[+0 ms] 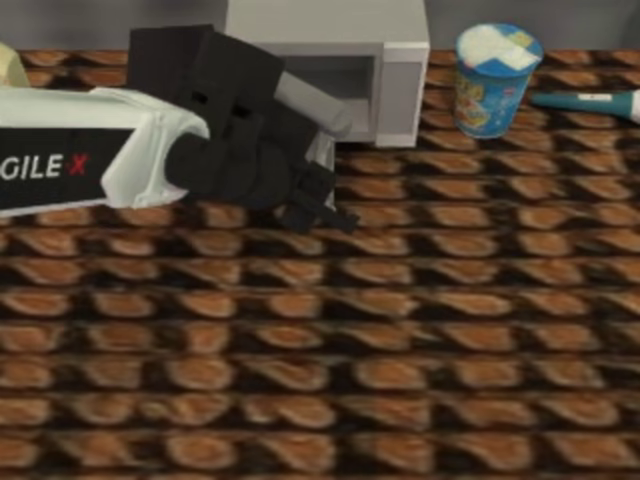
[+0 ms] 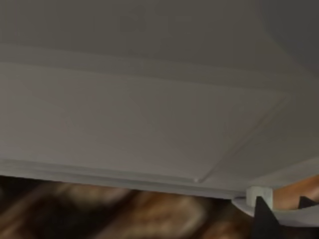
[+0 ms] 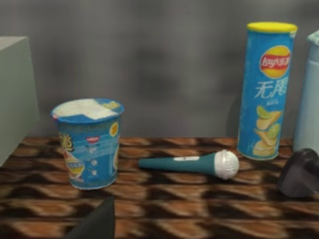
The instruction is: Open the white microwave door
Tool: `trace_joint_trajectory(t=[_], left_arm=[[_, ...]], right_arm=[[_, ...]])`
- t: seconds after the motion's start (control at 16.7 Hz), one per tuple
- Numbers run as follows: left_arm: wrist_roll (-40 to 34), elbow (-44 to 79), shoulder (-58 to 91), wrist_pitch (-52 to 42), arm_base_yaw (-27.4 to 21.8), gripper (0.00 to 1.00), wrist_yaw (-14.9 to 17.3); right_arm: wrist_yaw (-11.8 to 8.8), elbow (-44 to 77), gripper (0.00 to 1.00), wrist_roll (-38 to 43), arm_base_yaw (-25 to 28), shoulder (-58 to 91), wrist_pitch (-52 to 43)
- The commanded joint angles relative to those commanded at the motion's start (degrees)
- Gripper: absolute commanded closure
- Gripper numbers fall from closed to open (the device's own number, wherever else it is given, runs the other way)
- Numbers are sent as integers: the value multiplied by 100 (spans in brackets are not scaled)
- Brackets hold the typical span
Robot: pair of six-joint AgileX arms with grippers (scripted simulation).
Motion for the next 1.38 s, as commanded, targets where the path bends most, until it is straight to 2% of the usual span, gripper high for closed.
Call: trace_joint_trajectory(t=[0.66, 1.2, 1.38], left_arm=[[0, 0, 0, 0, 0, 100, 0], [389, -129, -112, -49, 162, 100, 322], [417, -139, -114, -55, 173, 100, 339]], right_arm=[[0, 0, 0, 0, 0, 0, 0], [0, 0, 0, 0, 0, 0, 0], [0, 0, 0, 0, 0, 0, 0]])
